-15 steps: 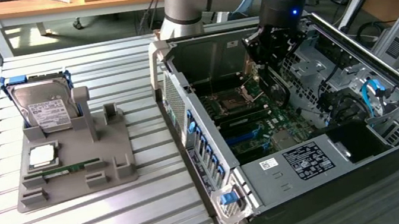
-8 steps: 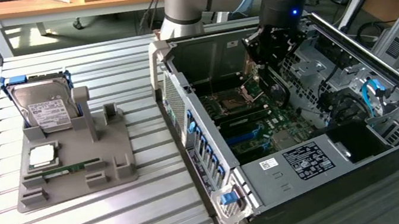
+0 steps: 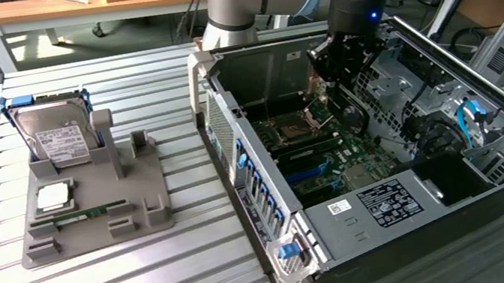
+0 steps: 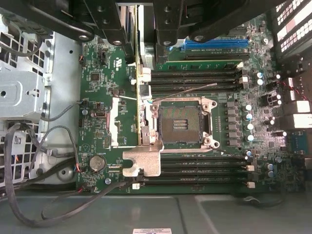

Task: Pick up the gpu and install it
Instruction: 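Insert the gpu into the slot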

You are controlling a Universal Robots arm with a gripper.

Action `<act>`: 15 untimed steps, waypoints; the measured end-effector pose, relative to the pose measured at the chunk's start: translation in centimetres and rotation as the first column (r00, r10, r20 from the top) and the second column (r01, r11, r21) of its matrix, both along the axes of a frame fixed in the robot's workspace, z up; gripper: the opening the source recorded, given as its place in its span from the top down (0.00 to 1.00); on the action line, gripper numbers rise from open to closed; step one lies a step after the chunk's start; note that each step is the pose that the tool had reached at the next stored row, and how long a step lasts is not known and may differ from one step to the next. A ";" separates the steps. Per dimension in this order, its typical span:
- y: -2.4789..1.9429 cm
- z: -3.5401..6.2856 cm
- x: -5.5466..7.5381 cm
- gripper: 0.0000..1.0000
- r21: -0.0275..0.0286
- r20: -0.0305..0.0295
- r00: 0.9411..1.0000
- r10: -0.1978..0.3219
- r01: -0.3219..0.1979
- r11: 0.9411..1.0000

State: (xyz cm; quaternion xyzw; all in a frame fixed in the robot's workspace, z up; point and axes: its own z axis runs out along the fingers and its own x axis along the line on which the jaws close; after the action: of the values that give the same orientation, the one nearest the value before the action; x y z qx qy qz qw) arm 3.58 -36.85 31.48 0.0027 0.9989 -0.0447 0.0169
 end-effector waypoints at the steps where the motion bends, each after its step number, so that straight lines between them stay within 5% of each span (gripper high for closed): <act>1: 0.00 0.00 0.0 0.73 0.000 0.000 1.000 0.011 -0.011 1.000; 15: 0.00 0.00 0.0 0.73 0.000 0.000 0.997 0.078 -0.078 0.997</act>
State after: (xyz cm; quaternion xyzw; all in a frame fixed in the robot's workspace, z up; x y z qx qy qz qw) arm 3.58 -36.85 31.48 -0.0361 0.9982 -0.0440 0.0186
